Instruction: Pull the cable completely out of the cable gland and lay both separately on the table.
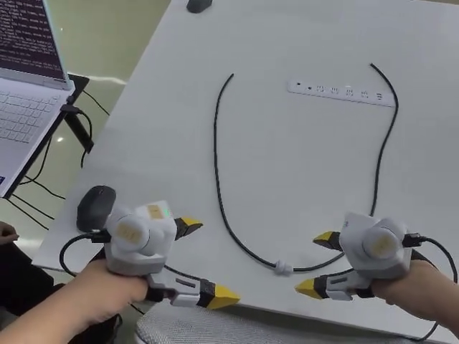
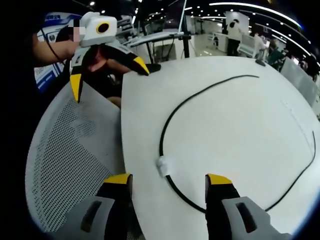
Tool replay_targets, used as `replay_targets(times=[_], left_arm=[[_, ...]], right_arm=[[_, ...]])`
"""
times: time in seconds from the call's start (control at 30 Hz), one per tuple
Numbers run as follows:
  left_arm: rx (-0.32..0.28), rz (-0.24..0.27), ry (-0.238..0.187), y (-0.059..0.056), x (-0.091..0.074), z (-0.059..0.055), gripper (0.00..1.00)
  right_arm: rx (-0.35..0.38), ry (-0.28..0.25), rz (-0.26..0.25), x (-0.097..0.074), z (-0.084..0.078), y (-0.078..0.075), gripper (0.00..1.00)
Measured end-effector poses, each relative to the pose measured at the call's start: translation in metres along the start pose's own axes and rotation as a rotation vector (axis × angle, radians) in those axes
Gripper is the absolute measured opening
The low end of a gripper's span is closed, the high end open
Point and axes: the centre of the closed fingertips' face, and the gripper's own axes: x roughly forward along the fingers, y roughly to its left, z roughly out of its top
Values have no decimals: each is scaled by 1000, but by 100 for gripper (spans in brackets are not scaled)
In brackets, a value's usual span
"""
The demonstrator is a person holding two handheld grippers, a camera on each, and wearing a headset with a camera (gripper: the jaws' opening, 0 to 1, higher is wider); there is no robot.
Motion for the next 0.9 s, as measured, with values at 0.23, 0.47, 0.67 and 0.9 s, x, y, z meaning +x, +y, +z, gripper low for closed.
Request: replay_targets(times=[0.23,0.47,0.67,0.9], left_arm=[[-17,-5,4,-1,1,-6,90],[-13,-6,10,0,0,-9,88],[-19,2,8,6,-2,-9,90],[-18,-4,17,8,-2,-10,89]], right_arm=[[-2,18,38,14,-1,2,50],[-15,48,47,26,-9,0,35],[-24,53,58,30,-9,2,27],[-45,68,85,37,-9,5,17]])
